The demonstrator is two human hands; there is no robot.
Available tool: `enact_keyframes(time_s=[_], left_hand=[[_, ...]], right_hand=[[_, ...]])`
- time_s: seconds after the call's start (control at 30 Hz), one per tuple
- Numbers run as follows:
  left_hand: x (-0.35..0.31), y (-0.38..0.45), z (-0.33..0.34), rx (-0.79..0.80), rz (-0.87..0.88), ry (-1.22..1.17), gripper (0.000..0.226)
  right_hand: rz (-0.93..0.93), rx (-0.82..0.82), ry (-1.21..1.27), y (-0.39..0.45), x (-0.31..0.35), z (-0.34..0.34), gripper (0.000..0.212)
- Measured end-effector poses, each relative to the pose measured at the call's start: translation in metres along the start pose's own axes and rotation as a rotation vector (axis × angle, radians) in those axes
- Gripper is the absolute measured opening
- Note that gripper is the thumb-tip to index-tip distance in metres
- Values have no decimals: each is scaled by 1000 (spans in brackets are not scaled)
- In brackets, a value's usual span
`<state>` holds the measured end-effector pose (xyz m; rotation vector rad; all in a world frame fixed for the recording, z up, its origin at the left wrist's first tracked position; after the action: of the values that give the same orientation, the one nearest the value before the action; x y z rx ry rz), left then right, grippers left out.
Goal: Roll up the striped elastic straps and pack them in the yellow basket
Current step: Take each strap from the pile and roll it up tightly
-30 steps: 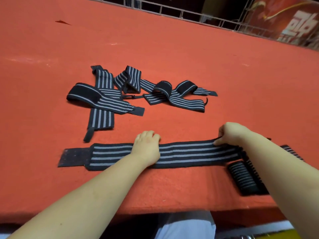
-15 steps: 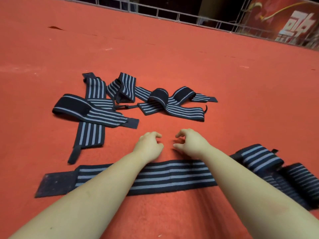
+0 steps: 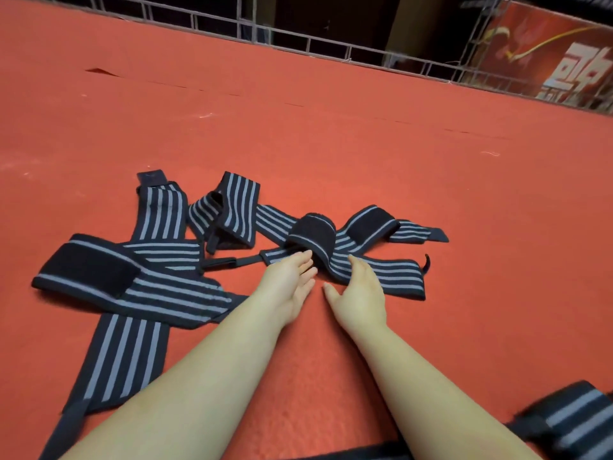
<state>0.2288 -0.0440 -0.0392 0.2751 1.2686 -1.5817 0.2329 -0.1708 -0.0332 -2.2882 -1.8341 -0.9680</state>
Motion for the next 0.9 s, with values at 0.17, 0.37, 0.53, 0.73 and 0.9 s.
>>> enact_keyframes(time_s=[0.17,0.37,0.53,0.73,0.9], left_hand=[[-7,25,16,-36,-84,-228,24],[-11,30,24,1,-160,-457,22],[-16,14,10,-51,-61,-381,19],[-29,-29,-18,-77,9,-337,24],[-36,-74,-36,-43,-50,-169,28]], right_hand=[[3,-24,-72,21,-5,17,51],[58,-135,381,4,-1,-11,49],[110,-132,597,-33,15,-42,41],[315,193,991,-61,67,-57,59],[372,305,1094,-76,113,-65,60]])
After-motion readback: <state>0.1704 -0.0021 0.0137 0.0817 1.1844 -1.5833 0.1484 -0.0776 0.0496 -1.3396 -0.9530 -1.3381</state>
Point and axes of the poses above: each hand's wrist, its own y-axis towards the middle knuckle, its own z-axis out of the palm, x = y × z, the point moved 8 cm from there along y, towards the middle knuckle, and after that the axes turned 14 degrees about -x, right-handed, at the moved point
